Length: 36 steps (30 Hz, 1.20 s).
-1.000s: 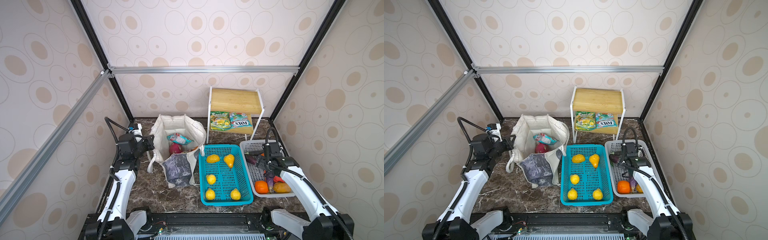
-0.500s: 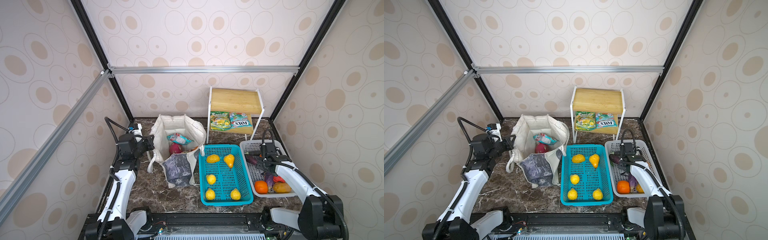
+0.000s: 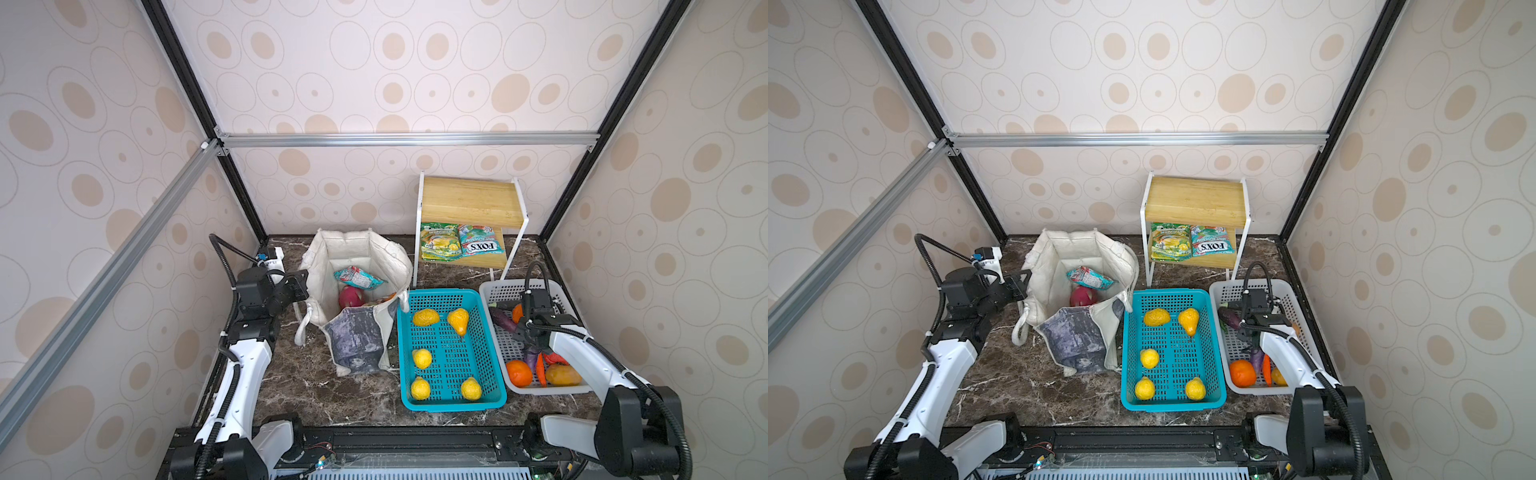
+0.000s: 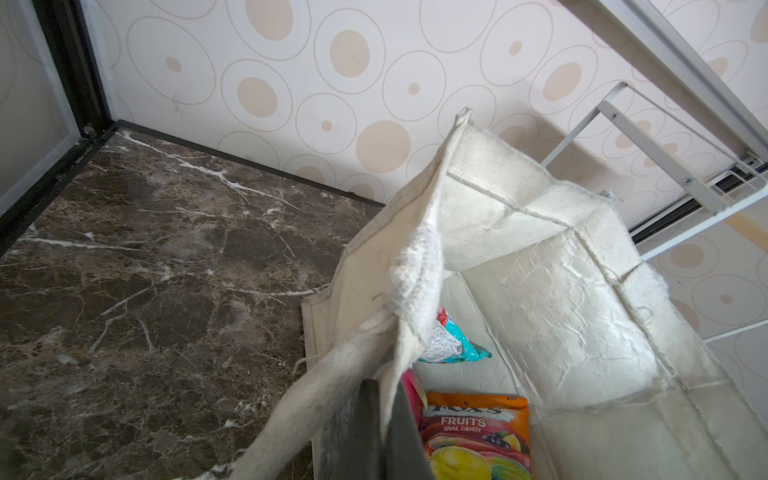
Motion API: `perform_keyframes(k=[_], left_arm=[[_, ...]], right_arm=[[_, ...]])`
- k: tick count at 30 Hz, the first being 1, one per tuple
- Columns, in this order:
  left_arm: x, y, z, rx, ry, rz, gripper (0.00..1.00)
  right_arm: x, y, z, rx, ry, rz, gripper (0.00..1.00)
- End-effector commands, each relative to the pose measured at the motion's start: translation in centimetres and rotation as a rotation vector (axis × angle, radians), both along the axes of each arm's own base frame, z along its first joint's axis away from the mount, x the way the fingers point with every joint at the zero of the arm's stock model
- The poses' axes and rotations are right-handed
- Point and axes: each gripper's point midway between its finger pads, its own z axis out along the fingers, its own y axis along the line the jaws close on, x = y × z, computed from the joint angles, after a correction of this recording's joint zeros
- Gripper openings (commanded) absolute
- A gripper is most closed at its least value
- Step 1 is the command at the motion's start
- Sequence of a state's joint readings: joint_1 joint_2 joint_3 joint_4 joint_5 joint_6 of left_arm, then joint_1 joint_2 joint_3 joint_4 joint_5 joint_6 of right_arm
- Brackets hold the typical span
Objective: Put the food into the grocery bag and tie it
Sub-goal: 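Lower the right gripper and grasp the dark purple eggplant, then lift the eggplant and carry it over the tote bag with the right gripper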
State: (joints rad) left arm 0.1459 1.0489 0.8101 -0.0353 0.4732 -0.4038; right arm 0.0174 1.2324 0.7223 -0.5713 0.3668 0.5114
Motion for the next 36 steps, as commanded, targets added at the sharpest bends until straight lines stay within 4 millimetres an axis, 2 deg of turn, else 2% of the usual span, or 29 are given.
perform_keyframes(k=[1,5,9,13,17,29,36], left_arm=[[-0.2,0.1,1.6,0.026,-0.057,-0.005,0.00],[-0.2,0.1,1.7,0.027,-0.059,-0.004,0.00],[-0.2,0.1,1.6,0.026,-0.056,-0.005,0.00],[-0.2,0.1,1.6,0.026,-0.055,-0.004,0.00],[-0.2,0.1,1.7,0.027,-0.060,-0.003,0.00],[-0.2,0.1,1.7,0.026,-0.059,-0.004,0.00],[-0.2,0.1,1.7,0.024,-0.062,-0.004,0.00]], right_arm=[[0.2,0.3,-0.1,0.013,-0.019,0.005,0.53],[0.3,0.7,-0.7,0.038,-0.001,0.008,0.57],[0.2,0.9,-0.2,0.057,-0.018,0.004,0.48],[0.3,1.1,2.4,0.066,-0.108,0.021,0.35],[0.6,1.7,5.3,0.091,-0.191,0.053,0.35],[1.6,1.6,11.3,0.065,-0.324,0.084,0.35],[2.1,4.2,16.2,0.186,-0.444,0.175,0.35]])
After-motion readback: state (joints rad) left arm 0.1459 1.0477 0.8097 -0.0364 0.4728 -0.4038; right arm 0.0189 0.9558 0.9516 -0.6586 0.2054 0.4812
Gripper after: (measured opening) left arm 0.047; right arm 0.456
